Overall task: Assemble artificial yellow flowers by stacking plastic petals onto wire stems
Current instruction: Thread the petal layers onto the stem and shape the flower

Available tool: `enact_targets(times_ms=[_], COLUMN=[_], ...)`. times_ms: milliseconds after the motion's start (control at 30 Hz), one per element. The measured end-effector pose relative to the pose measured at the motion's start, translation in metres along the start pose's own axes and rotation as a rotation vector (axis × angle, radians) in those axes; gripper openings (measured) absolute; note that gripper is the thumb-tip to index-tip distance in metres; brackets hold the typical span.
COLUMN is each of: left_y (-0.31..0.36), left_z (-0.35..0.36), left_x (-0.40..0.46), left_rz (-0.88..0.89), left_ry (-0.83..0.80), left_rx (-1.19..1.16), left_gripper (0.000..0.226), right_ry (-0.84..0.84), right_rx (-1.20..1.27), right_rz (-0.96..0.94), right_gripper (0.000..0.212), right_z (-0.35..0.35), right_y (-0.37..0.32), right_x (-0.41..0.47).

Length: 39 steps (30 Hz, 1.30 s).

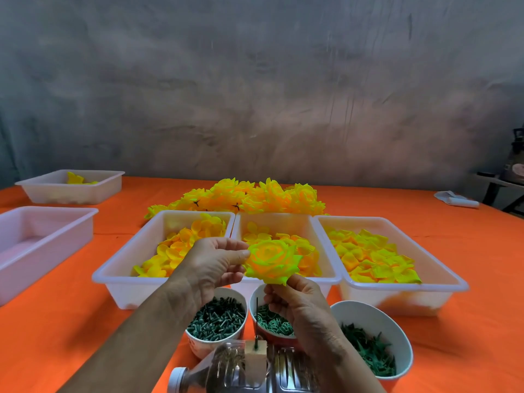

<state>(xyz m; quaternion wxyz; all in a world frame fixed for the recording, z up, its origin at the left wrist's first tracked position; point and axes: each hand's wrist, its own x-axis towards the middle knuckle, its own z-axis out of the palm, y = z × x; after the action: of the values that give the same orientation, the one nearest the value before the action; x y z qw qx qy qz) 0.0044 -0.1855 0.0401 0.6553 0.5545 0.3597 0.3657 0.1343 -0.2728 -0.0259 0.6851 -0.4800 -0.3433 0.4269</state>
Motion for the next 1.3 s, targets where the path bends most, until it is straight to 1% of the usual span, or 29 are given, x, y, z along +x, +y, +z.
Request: enact_targets(times_ms=[233,433,533,633,733,833,900,967,1000,1100,1200,1233,1300], left_y=[0.000,0.005,0.004,0.002,0.001,0.002,0.002,0.000,-0.001,-0.004,-0.003,-0.002,-0.001], left_z=[-0.008,-0.007,-0.007,-0.011,-0.015,-0.014,-0.011,-0.007,-0.006,-0.006,-0.004,-0.003,-0.001], left_x=[0.001,-0.002,-0.002,-0.003,-0.004,-0.004,-0.004,-0.001,0.001,0.007,0.011,0.011,0.010], left_rz=[0.042,0.073,0.074,0.097,0.170,0.250,0.309,0.352,0.363,0.349,0.327,0.328,0.369], left_ry=[0.033,0.045,0.042,0.062,0.095,0.068,0.038,0.035,0.044,0.080,0.098,0.103,0.126], left_rx=[0.026,-0.054,-0.077,-0.073,-0.002,0.088,0.150,0.205,0.240,0.321,0.364,0.377,0.424], left_gripper=[0.012,0.009,0.005,0.003,0.004,0.018,0.024,0.020,0.015,0.009,0.012,0.013,0.015], right_ry=[-0.006,-0.010,-0.027,-0.030,-0.025,-0.013,-0.009,-0.002,-0.001,-0.031,-0.069,-0.081,-0.083], right_rx=[-0.025,-0.031,0.015,0.005,-0.014,-0.034,-0.056,-0.072,-0.073,-0.086,-0.096,-0.102,-0.115], right_rz=[-0.012,-0.028,-0.057,-0.102,-0.136,-0.167,-0.183,-0.186,-0.183,-0.191,-0.206,-0.215,-0.229], right_gripper=[0.010,0.018,0.008,0.018,0.017,0.012,0.020,0.028,0.029,0.015,0.017,0.014,0.013], right_z=[0.005,0.006,0.006,0.004,0.000,-0.002,-0.003,-0.005,-0.005,-0.007,-0.008,-0.009,-0.010], right_y=[-0.003,-0.003,-0.002,0.000,0.000,0.000,0.001,0.001,0.000,-0.003,-0.005,-0.006,-0.004], right_x=[-0.001,0.002,0.003,0.007,0.013,0.017,0.019,0.020,0.021,0.022,0.023,0.023,0.024])
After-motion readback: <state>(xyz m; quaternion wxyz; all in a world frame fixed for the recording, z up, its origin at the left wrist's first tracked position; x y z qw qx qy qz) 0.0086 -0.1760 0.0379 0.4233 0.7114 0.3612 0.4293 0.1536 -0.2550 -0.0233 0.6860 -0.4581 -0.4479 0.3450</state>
